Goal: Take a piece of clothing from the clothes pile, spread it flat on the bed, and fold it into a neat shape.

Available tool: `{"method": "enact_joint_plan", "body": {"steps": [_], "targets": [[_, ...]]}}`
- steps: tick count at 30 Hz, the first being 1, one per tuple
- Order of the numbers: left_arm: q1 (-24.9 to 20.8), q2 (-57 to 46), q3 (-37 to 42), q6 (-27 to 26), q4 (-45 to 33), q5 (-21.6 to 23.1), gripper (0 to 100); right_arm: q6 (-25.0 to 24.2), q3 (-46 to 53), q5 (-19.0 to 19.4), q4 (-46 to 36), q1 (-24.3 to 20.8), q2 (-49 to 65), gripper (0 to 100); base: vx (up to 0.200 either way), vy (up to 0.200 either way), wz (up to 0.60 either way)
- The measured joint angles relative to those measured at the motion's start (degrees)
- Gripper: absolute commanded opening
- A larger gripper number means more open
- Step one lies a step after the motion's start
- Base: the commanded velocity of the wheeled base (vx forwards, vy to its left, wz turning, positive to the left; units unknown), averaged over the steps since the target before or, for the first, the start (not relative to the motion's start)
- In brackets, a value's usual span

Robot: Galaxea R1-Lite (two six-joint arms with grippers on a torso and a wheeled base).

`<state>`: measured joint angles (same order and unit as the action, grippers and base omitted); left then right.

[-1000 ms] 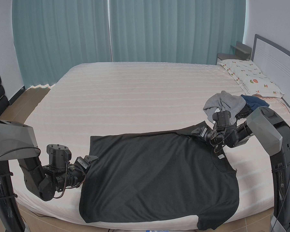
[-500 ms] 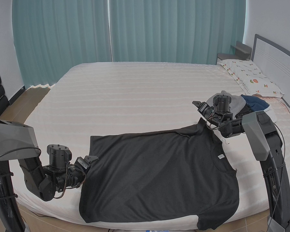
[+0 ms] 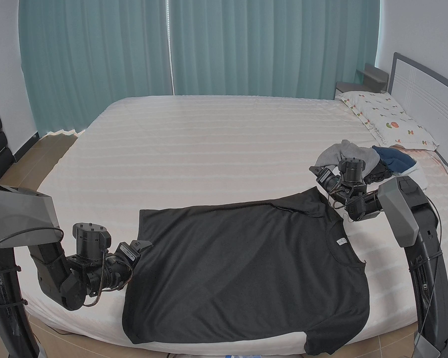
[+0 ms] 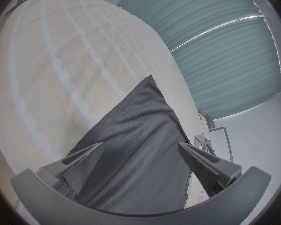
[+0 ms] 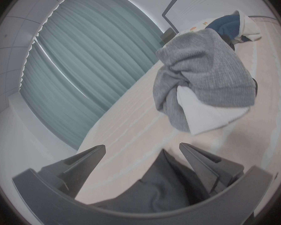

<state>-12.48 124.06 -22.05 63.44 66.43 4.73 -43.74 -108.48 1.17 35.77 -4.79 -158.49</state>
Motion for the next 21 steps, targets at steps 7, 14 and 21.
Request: {"method": "enact_joint_plan", "body": {"steps": [7, 14, 21], "targets": [[0.0, 0.0, 0.0, 0.0, 0.0, 0.0, 100, 0.1, 12.7, 4.3, -0.1, -0.1, 6.2, 100, 0.000, 0.000, 0.00], [0.0, 0.0, 0.1, -0.1, 0.0, 0.0, 100, 3.0, 23.6, 6.4, -4.2, -2.3, 12.1, 100, 0.000, 0.000, 0.00], [-0.1, 0.2, 0.1, -0.2, 0.0, 0.0, 100, 3.5, 24.7, 3.9, -7.2, -4.5, 13.2, 100, 0.000, 0.000, 0.00]]}}
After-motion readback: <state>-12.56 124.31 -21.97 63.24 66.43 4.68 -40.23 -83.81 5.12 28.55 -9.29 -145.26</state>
